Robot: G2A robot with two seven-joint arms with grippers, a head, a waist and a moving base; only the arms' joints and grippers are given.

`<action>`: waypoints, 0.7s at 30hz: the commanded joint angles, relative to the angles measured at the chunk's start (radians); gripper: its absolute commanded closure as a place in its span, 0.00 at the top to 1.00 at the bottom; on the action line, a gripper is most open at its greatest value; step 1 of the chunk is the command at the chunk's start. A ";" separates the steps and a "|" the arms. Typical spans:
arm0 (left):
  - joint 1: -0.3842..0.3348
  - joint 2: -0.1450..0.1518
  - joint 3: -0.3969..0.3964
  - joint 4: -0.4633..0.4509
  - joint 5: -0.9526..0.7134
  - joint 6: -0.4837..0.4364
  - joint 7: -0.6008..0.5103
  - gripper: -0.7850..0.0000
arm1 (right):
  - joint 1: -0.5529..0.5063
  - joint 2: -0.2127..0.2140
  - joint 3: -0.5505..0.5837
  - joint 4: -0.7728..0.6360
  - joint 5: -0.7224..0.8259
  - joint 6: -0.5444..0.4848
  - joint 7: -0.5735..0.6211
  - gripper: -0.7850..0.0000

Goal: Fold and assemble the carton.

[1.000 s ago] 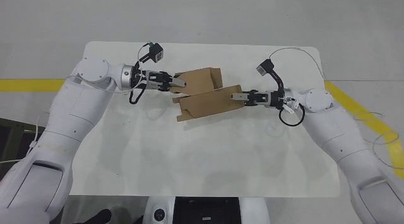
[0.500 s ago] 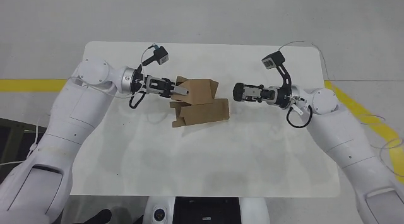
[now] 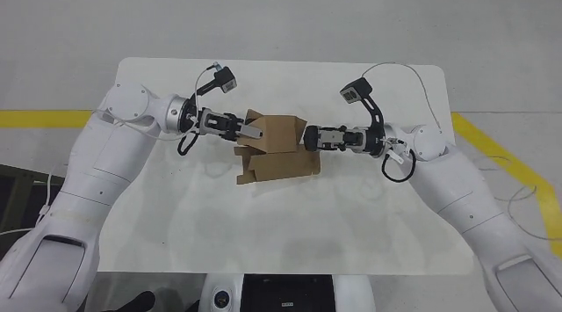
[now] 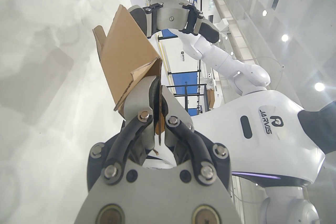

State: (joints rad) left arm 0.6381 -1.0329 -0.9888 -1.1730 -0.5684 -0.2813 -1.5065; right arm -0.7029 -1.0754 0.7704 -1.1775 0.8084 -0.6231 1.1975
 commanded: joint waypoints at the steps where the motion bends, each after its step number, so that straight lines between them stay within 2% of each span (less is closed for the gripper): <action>1: 0.002 0.000 -0.002 -0.002 -0.006 0.009 -0.007 0.00 | 0.000 -0.005 -0.006 0.002 0.017 0.010 0.010 0.99; 14: 0.013 0.001 -0.010 -0.020 -0.011 0.021 -0.012 0.00 | -0.007 -0.043 -0.012 0.031 0.084 0.035 0.035 0.95; 21: 0.018 0.002 -0.014 -0.035 -0.010 0.024 -0.013 0.00 | -0.007 -0.067 -0.009 0.057 0.095 0.049 0.049 0.84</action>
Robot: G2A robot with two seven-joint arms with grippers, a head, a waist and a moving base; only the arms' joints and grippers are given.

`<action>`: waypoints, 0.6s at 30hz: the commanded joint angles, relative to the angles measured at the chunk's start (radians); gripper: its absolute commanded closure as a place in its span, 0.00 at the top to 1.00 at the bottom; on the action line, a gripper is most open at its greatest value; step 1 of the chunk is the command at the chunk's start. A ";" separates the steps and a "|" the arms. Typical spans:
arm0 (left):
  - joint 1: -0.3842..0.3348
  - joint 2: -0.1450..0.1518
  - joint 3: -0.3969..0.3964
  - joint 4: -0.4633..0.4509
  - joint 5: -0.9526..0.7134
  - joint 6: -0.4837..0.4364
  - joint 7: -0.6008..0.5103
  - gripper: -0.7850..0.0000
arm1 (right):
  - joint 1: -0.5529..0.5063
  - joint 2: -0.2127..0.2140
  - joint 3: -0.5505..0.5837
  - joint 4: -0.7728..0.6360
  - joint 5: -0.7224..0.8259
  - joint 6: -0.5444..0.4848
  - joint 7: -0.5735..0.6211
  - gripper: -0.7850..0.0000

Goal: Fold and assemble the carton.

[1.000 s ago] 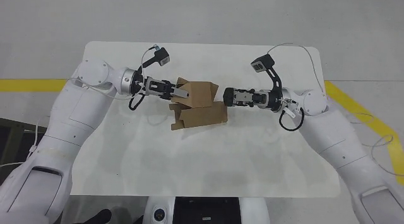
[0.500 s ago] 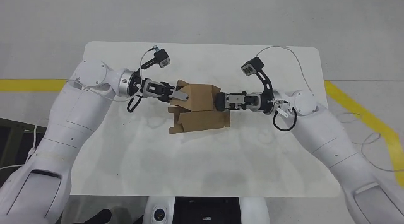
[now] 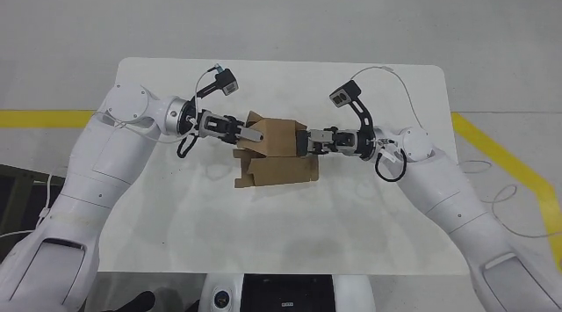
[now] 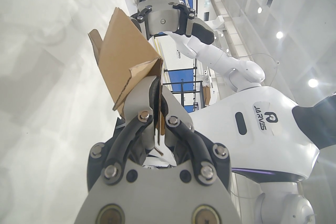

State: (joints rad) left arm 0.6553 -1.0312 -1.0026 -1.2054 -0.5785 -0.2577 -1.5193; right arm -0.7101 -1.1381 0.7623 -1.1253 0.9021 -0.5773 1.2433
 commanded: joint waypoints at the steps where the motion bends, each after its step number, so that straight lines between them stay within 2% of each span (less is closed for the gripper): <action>1: 0.002 0.000 0.000 -0.004 0.000 0.001 0.000 0.00 | 0.002 -0.008 -0.002 0.010 0.003 0.006 0.006 0.84; 10: 0.004 0.000 -0.004 -0.003 0.004 0.004 0.001 0.00 | 0.014 -0.043 0.003 0.051 0.006 0.026 0.026 0.76; 11: 0.004 0.000 -0.004 -0.001 0.004 0.003 0.001 0.00 | 0.016 -0.045 0.008 0.053 0.005 0.028 0.028 0.73; 14: 0.003 -0.001 -0.002 0.005 0.009 0.003 -0.001 0.00 | 0.019 -0.049 0.023 0.057 -0.007 0.035 0.035 0.49; 18: 0.002 -0.002 0.002 0.011 0.012 0.004 -0.001 0.00 | 0.026 -0.052 0.038 0.070 -0.038 0.046 0.046 0.45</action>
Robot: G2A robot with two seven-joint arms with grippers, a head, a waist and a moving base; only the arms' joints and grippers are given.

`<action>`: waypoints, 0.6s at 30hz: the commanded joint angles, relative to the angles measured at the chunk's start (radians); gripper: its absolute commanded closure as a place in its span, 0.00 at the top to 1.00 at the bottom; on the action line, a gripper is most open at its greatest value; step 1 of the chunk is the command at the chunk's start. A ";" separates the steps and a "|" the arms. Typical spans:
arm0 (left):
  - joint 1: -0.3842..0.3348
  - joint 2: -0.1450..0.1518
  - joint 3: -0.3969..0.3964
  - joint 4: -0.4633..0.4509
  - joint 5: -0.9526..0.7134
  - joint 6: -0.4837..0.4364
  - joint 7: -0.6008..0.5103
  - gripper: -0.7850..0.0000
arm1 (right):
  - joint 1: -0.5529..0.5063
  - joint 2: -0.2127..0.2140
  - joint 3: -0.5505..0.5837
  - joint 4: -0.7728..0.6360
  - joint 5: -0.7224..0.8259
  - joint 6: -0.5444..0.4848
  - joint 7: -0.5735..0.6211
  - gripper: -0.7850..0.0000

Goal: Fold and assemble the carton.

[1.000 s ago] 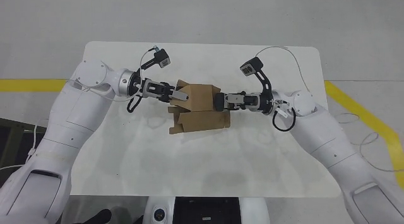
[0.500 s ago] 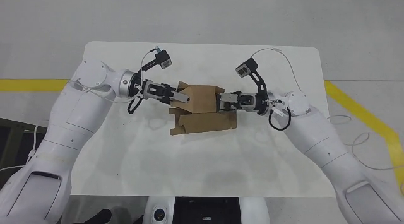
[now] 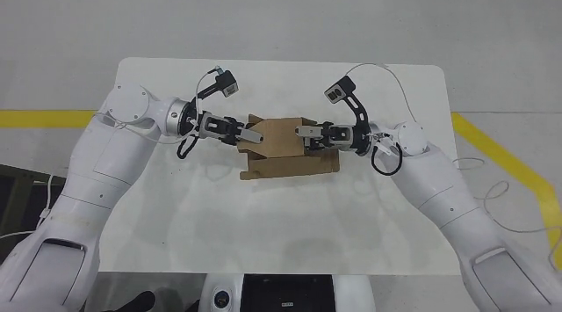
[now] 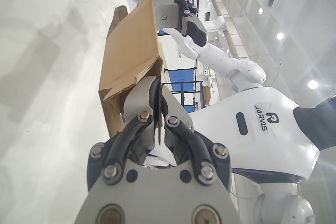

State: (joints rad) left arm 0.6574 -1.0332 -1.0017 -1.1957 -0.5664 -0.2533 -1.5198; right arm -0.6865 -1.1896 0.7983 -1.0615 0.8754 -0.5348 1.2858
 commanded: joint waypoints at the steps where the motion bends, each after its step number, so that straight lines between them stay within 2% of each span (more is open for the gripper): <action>1: -0.001 -0.001 0.002 0.003 0.001 0.001 -0.001 0.00 | 0.006 -0.002 0.002 0.010 -0.023 0.006 0.006 0.45; 5: -0.005 -0.002 0.004 0.008 0.001 0.002 -0.004 0.00 | 0.022 -0.008 -0.004 0.030 -0.066 0.006 0.005 0.44; 14: -0.010 -0.006 0.011 0.014 0.002 0.004 -0.009 0.00 | 0.073 -0.030 -0.053 0.058 -0.124 -0.012 -0.012 0.34; 18: -0.012 -0.007 0.012 0.019 0.004 0.004 -0.012 0.00 | 0.085 -0.037 -0.068 0.069 -0.125 -0.016 -0.016 0.24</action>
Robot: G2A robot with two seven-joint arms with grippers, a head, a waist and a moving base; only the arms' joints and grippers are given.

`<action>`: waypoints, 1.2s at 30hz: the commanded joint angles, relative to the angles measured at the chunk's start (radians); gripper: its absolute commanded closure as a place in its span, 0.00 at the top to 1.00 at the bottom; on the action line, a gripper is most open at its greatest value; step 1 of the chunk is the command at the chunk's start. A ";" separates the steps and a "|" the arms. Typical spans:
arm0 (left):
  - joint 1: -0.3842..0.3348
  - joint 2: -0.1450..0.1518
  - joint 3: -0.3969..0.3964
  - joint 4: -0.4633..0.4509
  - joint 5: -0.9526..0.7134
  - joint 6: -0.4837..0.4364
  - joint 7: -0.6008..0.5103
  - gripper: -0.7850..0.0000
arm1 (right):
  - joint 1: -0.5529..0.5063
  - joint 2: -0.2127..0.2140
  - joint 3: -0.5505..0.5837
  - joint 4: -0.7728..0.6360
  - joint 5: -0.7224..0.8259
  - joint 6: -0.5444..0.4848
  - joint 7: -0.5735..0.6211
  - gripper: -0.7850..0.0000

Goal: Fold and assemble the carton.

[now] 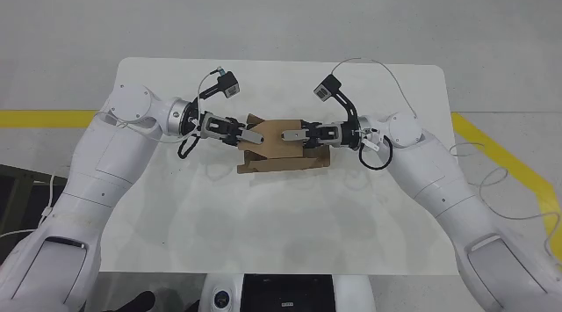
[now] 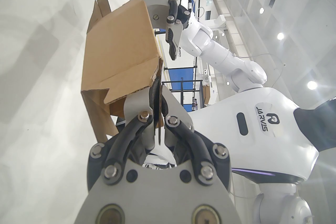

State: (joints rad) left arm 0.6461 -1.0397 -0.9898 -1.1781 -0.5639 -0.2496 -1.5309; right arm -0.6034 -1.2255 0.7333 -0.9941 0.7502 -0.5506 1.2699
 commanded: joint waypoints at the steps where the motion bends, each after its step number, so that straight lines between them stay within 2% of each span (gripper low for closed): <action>1: -0.001 0.000 0.000 0.004 0.002 0.000 0.000 0.00 | 0.005 -0.003 -0.006 0.004 0.000 0.000 0.000 0.20; 5: -0.001 -0.001 0.000 0.007 0.002 0.000 -0.003 0.00 | 0.012 -0.006 -0.015 0.010 -0.004 0.001 0.001 0.00; 13: -0.002 0.000 0.000 0.009 0.004 -0.003 -0.005 0.00 | 0.020 -0.008 -0.025 0.015 -0.004 0.003 0.003 0.00; 14: -0.002 0.000 -0.001 0.009 0.003 -0.003 -0.005 0.21 | 0.021 -0.009 -0.027 0.014 -0.004 0.004 0.004 0.00; 16: -0.002 0.001 -0.002 0.010 0.003 -0.005 -0.005 0.49 | 0.023 -0.009 -0.029 0.015 -0.009 0.005 0.005 0.00; 17: -0.002 0.001 -0.003 0.011 0.001 -0.004 -0.005 0.84 | 0.024 -0.009 -0.031 0.016 -0.013 0.004 0.004 0.00; 18: -0.001 0.001 -0.004 0.011 -0.007 -0.001 -0.005 1.00 | 0.025 -0.009 -0.033 0.018 -0.017 0.003 0.003 0.00; 36: 0.008 0.016 -0.012 -0.034 -0.216 0.085 -0.005 1.00 | 0.037 -0.024 -0.089 0.048 -0.077 -0.050 -0.051 0.00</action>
State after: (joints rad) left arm 0.6535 -1.0251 -1.0020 -1.2085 -0.7750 -0.1656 -1.5359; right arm -0.5679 -1.2473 0.6483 -0.9455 0.6735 -0.5990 1.2212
